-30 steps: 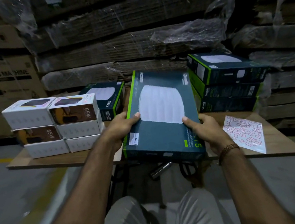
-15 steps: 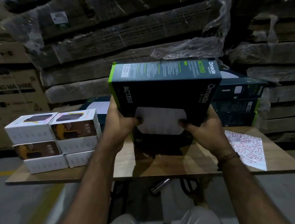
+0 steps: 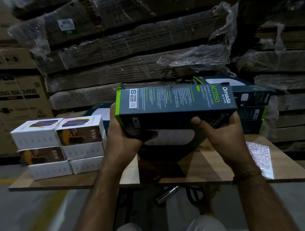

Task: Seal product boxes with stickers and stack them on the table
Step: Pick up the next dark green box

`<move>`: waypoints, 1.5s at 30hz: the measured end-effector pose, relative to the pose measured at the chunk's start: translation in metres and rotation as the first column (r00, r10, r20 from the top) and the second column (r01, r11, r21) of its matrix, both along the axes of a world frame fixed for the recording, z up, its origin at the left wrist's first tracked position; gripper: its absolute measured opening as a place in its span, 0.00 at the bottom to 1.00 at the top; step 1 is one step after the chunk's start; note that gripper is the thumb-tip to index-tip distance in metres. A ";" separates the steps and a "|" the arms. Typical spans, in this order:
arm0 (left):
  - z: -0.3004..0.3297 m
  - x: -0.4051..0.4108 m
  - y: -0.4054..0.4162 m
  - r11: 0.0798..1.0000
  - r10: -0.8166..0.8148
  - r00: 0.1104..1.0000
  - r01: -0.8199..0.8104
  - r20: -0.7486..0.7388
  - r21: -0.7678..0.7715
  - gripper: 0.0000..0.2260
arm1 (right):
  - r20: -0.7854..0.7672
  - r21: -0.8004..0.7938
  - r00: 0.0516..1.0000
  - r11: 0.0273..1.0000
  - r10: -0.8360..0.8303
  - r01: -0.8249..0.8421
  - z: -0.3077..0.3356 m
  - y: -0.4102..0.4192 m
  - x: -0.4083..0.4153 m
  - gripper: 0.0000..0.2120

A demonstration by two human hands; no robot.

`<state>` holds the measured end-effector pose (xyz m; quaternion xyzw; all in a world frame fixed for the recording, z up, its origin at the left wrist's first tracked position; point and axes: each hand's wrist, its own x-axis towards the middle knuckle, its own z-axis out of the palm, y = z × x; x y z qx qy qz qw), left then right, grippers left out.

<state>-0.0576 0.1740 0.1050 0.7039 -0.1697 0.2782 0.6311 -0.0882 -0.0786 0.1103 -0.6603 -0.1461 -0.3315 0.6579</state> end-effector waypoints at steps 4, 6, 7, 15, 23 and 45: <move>0.008 -0.023 -0.007 0.995 -0.028 0.999 0.031 0.032 -0.096 0.53 | 0.022 -0.037 1.000 0.999 -0.005 0.006 0.006 0.003 -0.011 0.47; 0.012 -0.034 -0.009 0.978 -0.081 0.996 0.085 0.031 -0.193 0.53 | 0.008 -0.051 1.000 0.999 0.005 -0.005 0.006 0.002 -0.015 0.49; 0.012 -0.038 -0.009 0.964 -0.126 0.992 0.128 0.023 -0.234 0.52 | -0.007 -0.051 1.000 0.999 0.019 -0.019 0.004 0.000 -0.018 0.50; -0.014 -0.062 -0.012 0.944 -0.134 0.991 0.128 0.002 -0.303 0.26 | -0.222 -0.041 0.962 0.984 0.159 -0.172 -0.018 -0.012 -0.046 0.52; -0.050 -0.054 0.001 0.979 -0.088 0.986 0.060 -0.139 -0.195 0.31 | -0.253 -0.176 0.961 0.971 0.115 -0.162 -0.042 -0.012 -0.037 0.37; -0.102 -0.008 0.010 0.981 -0.101 0.921 0.155 -0.375 0.117 0.39 | -0.345 -0.442 0.926 0.897 -0.152 -0.018 -0.125 -0.019 0.007 0.37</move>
